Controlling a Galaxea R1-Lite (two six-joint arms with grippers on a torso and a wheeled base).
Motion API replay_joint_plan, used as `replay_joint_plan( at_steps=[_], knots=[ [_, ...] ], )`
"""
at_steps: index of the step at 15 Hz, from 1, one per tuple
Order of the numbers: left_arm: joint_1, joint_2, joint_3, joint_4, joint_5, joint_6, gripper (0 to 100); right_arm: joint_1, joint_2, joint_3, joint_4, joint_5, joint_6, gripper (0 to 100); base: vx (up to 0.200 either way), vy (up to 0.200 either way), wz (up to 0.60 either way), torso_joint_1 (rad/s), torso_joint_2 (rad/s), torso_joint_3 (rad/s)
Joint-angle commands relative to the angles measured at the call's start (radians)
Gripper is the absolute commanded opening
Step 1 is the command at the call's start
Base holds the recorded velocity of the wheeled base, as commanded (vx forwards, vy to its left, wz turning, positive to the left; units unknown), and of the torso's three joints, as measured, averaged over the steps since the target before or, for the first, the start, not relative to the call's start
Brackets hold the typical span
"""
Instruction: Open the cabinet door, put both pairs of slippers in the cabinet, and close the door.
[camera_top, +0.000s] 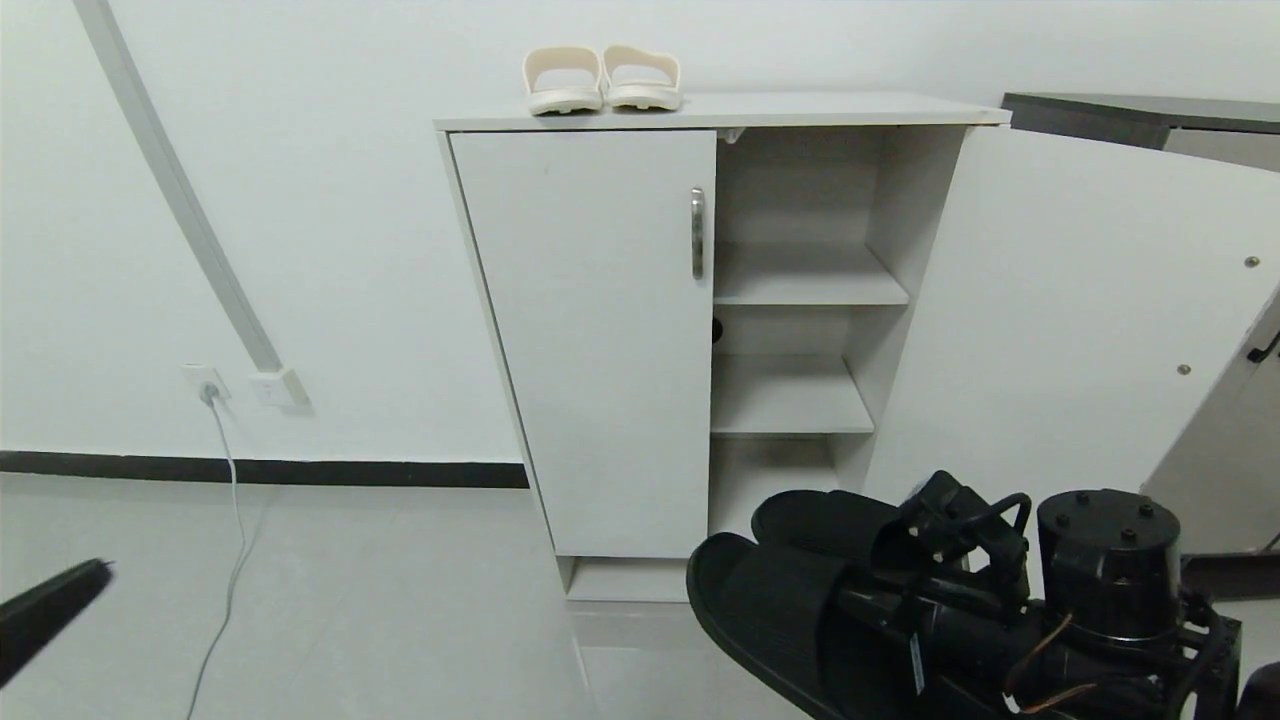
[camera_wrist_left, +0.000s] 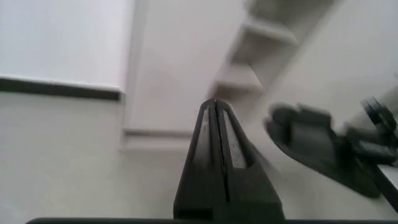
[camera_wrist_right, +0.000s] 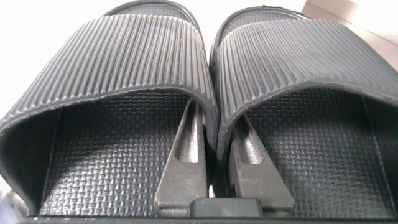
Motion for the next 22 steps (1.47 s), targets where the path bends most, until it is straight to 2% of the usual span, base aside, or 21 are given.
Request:
replay_joint_plan(
  at_steps=[1, 2, 4, 7, 9, 10, 11, 12, 14, 15, 16, 18, 19, 20, 22],
  knots=[
    [0.105, -0.141, 0.103, 0.006, 0.042, 0.038, 0, 0.000, 0.026, -0.029, 0.000, -0.038, 0.024, 0, 0.000, 0.000, 0.00, 0.000, 0.00, 0.000],
    [0.125, -0.164, 0.151, 0.006, 0.074, 0.061, 0, 0.001, 0.041, -0.051, 0.000, -0.077, 0.041, 0, 0.000, 0.000, 0.00, 0.000, 0.00, 0.000],
    [0.156, -0.192, 0.261, -0.006, 0.140, 0.131, 0, 0.001, 0.071, -0.083, -0.001, -0.138, 0.068, 0, 0.000, 0.000, 0.00, 0.000, 0.00, 0.000],
    [0.257, -0.305, 0.334, -0.003, 0.146, 0.157, 0, 0.003, 0.074, -0.089, 0.000, -0.152, 0.084, 0, 0.000, 0.000, 0.00, 0.000, 0.00, 0.000],
    [0.338, -0.385, 0.383, 0.017, 0.143, 0.190, 0, 0.004, 0.074, -0.086, 0.000, -0.152, 0.084, 0, 0.000, 0.000, 0.00, 0.000, 0.00, 0.000],
    [0.346, -0.462, 0.386, 0.084, 0.134, 0.216, 0, 0.004, 0.074, -0.083, 0.000, -0.152, 0.085, 0, 0.000, 0.000, 0.00, 0.000, 0.00, 0.000],
    [0.344, -0.523, 0.377, 0.127, 0.118, 0.226, 0, 0.004, 0.074, -0.083, 0.000, -0.152, 0.085, 0, 0.000, 0.000, 0.00, 0.000, 0.00, 0.000],
    [0.344, -0.521, 0.383, 0.102, 0.111, 0.240, 0, 0.006, 0.075, -0.084, 0.000, -0.153, 0.085, 0, 0.000, 0.000, 0.00, 0.000, 0.00, 0.000],
    [0.344, -0.521, 0.384, 0.109, 0.019, 0.279, 0, 0.004, 0.078, -0.087, 0.000, -0.153, 0.087, 0, 0.000, 0.000, 0.00, 0.000, 0.00, 0.000],
    [0.344, -0.520, 0.384, 0.138, -0.017, 0.308, 0, 0.004, 0.084, -0.089, -0.001, -0.159, 0.087, 0, 0.000, 0.000, 0.00, 0.000, 0.00, 0.000],
    [0.344, -0.520, 0.384, 0.139, -0.047, 0.328, 0, 0.004, 0.097, -0.098, -0.001, -0.195, 0.087, 0, 0.000, 0.000, 0.00, 0.000, 0.00, 0.000],
    [0.343, -0.520, 0.384, 0.139, -0.069, 0.317, 0, 0.007, 0.112, -0.115, -0.001, -0.213, 0.087, 0, 0.000, 0.000, 0.00, 0.000, 0.00, 0.000],
    [0.326, -0.520, 0.384, 0.139, -0.082, 0.322, 0, 0.007, 0.112, -0.117, -0.001, -0.213, 0.085, 0, 0.000, 0.000, 0.00, 0.000, 0.00, 0.000],
    [0.315, -0.521, 0.384, 0.139, -0.090, 0.343, 0, 0.015, 0.112, -0.121, -0.001, -0.213, 0.085, 0, 0.000, 0.000, 0.00, 0.000, 0.00, 0.000],
    [0.315, -0.521, 0.384, 0.138, -0.102, 0.357, 0, 0.020, 0.110, -0.123, -0.001, -0.218, 0.085, 0, 0.000, 0.000, 0.00, 0.000, 0.00, 0.000]
  ],
)
